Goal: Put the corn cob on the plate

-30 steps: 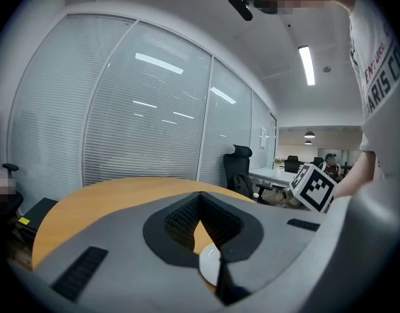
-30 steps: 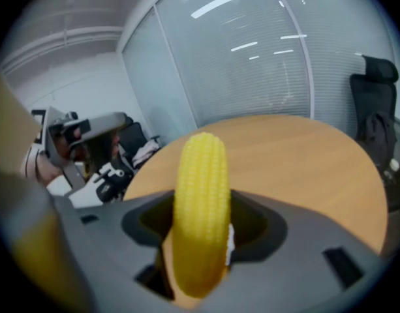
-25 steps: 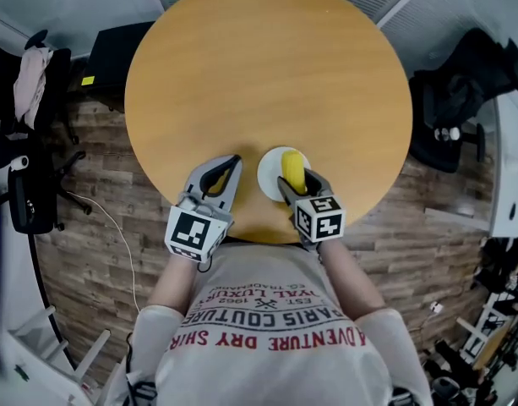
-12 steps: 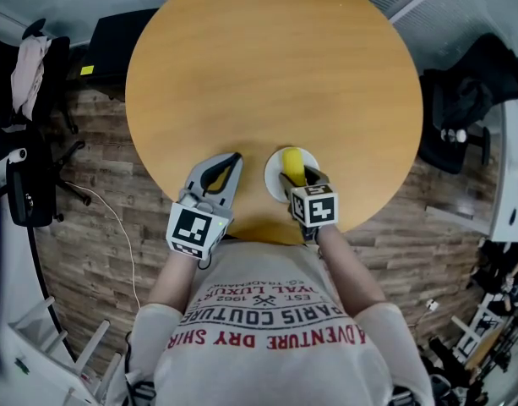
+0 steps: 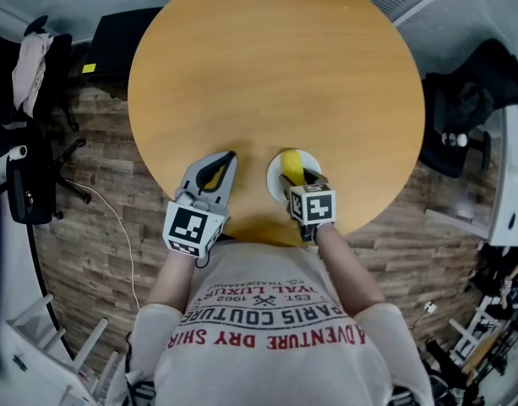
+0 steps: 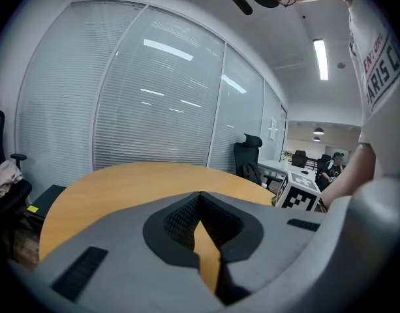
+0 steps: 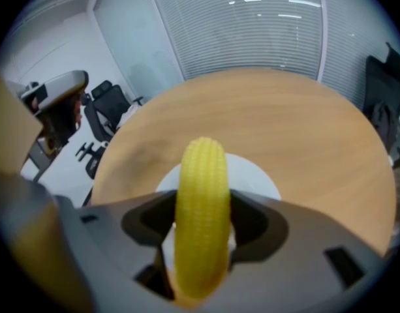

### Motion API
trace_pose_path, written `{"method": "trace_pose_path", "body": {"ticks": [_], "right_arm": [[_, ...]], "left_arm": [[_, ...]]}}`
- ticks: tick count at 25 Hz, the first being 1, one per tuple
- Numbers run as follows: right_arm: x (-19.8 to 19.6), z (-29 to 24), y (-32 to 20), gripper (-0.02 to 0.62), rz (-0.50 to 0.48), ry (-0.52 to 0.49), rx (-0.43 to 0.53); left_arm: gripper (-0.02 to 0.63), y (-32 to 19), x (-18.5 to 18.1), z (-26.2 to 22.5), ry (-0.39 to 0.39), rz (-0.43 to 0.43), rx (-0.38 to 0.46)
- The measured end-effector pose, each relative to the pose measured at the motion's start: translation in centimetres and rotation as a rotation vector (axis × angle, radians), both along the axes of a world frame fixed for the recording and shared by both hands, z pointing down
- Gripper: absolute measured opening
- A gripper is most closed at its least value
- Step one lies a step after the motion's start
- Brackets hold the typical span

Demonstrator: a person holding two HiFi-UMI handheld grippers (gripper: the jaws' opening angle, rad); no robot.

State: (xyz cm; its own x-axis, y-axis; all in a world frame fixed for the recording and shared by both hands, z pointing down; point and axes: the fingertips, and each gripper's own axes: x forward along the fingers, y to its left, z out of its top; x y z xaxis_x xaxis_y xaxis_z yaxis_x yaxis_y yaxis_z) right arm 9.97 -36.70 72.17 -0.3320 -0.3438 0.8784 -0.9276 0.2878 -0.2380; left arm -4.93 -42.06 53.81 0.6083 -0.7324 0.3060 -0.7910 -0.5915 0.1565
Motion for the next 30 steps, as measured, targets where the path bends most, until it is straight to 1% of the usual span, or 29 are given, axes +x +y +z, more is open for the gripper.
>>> {"method": "trace_pose_path", "body": {"ticks": [4, 9, 12, 15, 16, 17, 18, 19, 22, 25, 30], "right_arm": [[-0.4, -0.9, -0.7, 0.267, 0.024, -0.035, 0.023], [0.1, -2.2, -0.6, 0.267, 0.036, -0.045, 0.043], [0.5, -4.4, -0.7, 0.267, 0.043, -0.035, 0.104], [0.7, -7.1, -0.6, 0.265, 0.023, -0.034, 0.184], [0.8, -8.1, -0.6, 0.249, 0.019, -0.036, 0.210], [1.0, -9.1, -0.6, 0.175, 0.024, -0.042, 0.239], [1.2, -10.2, -0.6, 0.073, 0.036, -0.055, 0.267], [1.3, -11.3, -0.7, 0.051, 0.047, -0.078, 0.292], [1.8, -14.0, -0.7, 0.038, 0.050, -0.131, 0.352], [2.5, -16.2, -0.7, 0.031, 0.033, -0.137, 0.425], [3.5, -20.8, -1.1, 0.029, 0.010, -0.165, 0.598]], "left_arm": [[0.032, 0.0, 0.0, -0.2, 0.002, -0.002, 0.000], [0.032, 0.4, 0.5, -0.7, -0.001, -0.007, 0.003], [0.032, 0.7, 0.6, -1.3, -0.008, -0.019, 0.016], [0.032, 1.3, 0.6, -1.8, -0.008, -0.042, 0.026], [0.032, 1.5, 0.7, -2.2, -0.006, -0.050, 0.031], [0.032, 1.8, 0.9, -2.5, -0.003, -0.057, 0.037], [0.032, 2.1, 1.1, -3.0, 0.000, -0.063, 0.043], [0.032, 2.4, 1.3, -3.4, 0.002, -0.066, 0.048], [0.032, 3.2, 2.5, -4.6, 0.000, -0.067, 0.065], [0.032, 3.7, 3.8, -5.8, -0.003, -0.063, 0.093], [0.032, 4.3, 4.7, -8.1, -0.010, -0.067, 0.147]]}}
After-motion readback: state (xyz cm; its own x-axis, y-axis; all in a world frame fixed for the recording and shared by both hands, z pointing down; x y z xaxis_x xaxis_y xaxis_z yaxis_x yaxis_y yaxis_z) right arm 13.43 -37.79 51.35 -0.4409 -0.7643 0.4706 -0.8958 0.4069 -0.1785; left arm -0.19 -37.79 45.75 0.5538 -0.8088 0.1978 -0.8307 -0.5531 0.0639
